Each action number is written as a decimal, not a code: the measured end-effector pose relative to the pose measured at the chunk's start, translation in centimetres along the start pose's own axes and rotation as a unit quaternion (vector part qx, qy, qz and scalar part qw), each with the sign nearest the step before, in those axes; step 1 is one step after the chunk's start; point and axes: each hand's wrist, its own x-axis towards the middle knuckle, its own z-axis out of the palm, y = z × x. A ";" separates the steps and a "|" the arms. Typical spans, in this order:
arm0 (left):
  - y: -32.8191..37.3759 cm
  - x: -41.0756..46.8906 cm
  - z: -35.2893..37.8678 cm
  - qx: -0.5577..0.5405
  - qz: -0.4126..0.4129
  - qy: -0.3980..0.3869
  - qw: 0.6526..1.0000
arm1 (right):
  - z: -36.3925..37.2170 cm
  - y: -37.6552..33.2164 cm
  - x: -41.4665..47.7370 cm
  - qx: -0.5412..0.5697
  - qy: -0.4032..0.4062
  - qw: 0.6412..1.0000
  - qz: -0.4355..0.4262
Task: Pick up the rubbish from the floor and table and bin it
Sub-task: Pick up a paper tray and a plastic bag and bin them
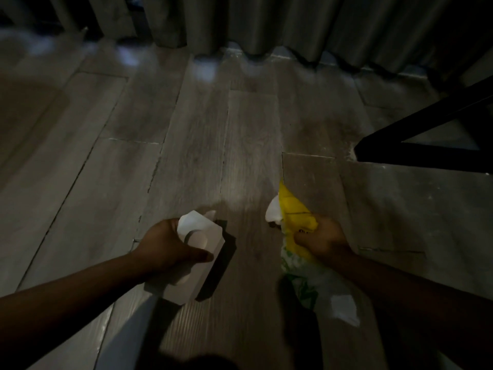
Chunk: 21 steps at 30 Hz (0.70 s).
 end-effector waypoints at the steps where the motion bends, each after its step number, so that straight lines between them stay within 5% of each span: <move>1: -0.1 0.0 -0.2 -0.007 0.006 0.002 1.000 | -0.2 -0.6 0.0 0.026 0.018 0.999 -0.001; 12: 2.8 1.3 -7.0 -0.096 0.040 0.074 0.992 | -0.8 -11.3 4.5 0.164 0.011 0.985 -0.052; 21: 17.7 -2.8 -18.1 -0.221 0.019 0.152 0.963 | -12.1 -26.1 5.8 0.154 0.081 0.984 -0.028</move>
